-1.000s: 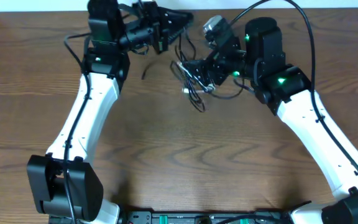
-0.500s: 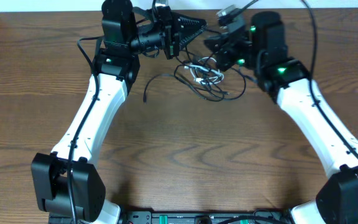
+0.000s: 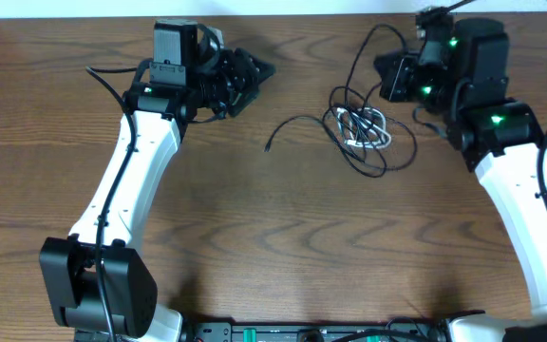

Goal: Untangle cables

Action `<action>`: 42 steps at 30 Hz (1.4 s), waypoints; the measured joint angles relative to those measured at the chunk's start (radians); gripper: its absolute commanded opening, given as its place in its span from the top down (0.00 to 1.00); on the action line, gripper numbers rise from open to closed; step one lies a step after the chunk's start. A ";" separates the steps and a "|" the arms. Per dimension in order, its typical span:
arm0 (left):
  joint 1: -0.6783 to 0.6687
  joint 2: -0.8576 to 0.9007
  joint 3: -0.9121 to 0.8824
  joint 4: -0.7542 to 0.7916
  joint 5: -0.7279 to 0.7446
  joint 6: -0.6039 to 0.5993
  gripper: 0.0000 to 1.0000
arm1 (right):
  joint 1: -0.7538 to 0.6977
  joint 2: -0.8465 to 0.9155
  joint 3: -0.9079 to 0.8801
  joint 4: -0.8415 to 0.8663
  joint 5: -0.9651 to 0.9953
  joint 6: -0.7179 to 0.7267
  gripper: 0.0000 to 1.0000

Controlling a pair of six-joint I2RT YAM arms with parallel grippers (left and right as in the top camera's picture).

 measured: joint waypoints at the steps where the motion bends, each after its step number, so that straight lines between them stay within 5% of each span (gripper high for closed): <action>1: -0.003 0.000 0.000 -0.008 -0.018 0.024 0.37 | 0.013 0.007 0.000 -0.019 0.033 0.023 0.99; 5: -0.019 0.000 0.000 -0.018 -0.059 0.089 0.27 | 0.055 0.034 0.000 -0.039 0.112 0.079 0.99; 18: -0.235 0.145 0.000 0.031 -0.083 0.117 0.34 | 0.074 0.044 0.000 -0.071 0.171 0.111 0.99; 23: -0.293 0.238 0.000 0.167 -0.110 0.060 0.34 | 0.074 0.044 0.000 -0.075 0.175 0.110 0.99; 28: -0.338 0.305 0.000 0.297 -0.125 -0.003 0.51 | 0.074 0.044 0.000 -0.089 0.177 0.110 0.99; 31: -0.369 0.345 0.000 0.310 -0.129 -0.024 0.76 | 0.074 0.044 0.000 -0.090 0.177 0.110 0.99; 32: -0.374 0.356 0.000 0.310 -0.129 -0.031 0.92 | 0.074 0.044 0.000 -0.091 0.177 0.110 0.99; 42: -0.269 0.356 0.000 0.235 -0.076 0.007 0.93 | 0.005 0.044 0.000 -0.211 0.278 0.109 0.99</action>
